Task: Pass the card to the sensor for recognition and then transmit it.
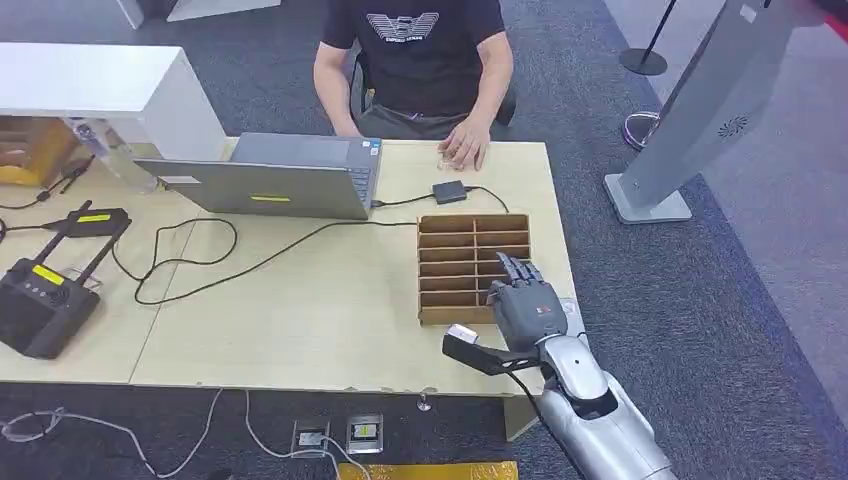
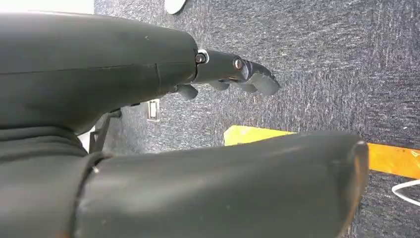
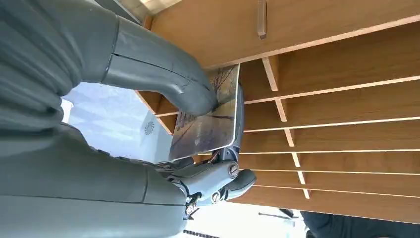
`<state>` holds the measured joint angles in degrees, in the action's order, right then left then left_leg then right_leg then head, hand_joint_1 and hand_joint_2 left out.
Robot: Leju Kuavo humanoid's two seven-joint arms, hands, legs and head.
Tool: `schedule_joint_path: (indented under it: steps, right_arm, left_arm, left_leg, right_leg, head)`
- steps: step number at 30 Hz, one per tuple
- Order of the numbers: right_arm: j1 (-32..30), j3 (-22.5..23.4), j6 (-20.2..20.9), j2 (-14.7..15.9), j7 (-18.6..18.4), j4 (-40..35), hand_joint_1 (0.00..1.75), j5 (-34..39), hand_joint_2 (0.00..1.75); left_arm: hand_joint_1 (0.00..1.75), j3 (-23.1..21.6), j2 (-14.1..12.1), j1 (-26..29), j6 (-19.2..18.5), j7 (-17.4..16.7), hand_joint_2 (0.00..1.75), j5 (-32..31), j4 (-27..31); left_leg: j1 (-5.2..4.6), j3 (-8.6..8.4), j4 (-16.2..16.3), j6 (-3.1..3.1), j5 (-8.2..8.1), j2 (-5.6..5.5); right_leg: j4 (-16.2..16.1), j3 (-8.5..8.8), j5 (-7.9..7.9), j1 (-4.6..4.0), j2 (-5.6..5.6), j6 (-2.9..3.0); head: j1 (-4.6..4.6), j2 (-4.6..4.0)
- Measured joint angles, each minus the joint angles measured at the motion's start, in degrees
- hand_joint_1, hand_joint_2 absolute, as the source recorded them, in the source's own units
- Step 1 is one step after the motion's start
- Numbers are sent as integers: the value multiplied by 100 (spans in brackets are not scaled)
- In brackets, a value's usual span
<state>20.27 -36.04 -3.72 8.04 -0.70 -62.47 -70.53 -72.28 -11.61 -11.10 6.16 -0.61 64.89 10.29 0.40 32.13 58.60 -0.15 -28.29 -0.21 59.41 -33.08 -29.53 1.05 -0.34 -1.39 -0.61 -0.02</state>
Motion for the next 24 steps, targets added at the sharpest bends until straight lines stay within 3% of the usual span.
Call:
schedule_joint_path:
  steps: [9, 12, 15, 19, 24]
  right_arm:
    - [0, 0, -2, 0, 0, -2, 175, 0, 175]
    - [7, 9, -144, -24, -296, -75, 175, -210, 175]
    - [164, 181, 386, -59, -392, -812, 175, -286, 175]
    - [1030, 559, 975, -144, 54, -1785, 175, -271, 175]
    - [1564, 787, 1064, -365, 83, -2172, 175, -280, 175]
  left_arm:
    - [0, 0, 0, 0, 0, 0, 0, 0, 0]
    - [0, 0, 0, 1, 22, 0, 0, 2, 0]
    - [0, -2, 0, 5, 83, 57, 0, 7, -4]
    - [0, -4, 4, 5, 175, 138, 0, 2, -2]
    - [0, -4, 31, 8, 308, 138, 0, -26, -4]
  left_leg:
    - [0, 0, 0, 0, 0, 0]
    - [0, 1, 0, 0, 1, 0]
    - [-1, 3, 0, 0, 1, 4]
    - [0, -1, 0, -3, 5, 8]
    - [1, -3, 0, -3, 6, 7]
  right_leg:
    - [0, 0, 0, 0, 0, 0]
    - [2, 3, 1, 0, -1, 0]
    - [4, -2, 7, 1, 4, 4]
    - [3, -3, 12, 0, 6, 10]
    - [3, -1, 12, -1, 3, 10]
  head:
    - [0, 0]
    - [2, 0]
    - [-2, 0]
    - [-2, 0]
    - [0, 0]
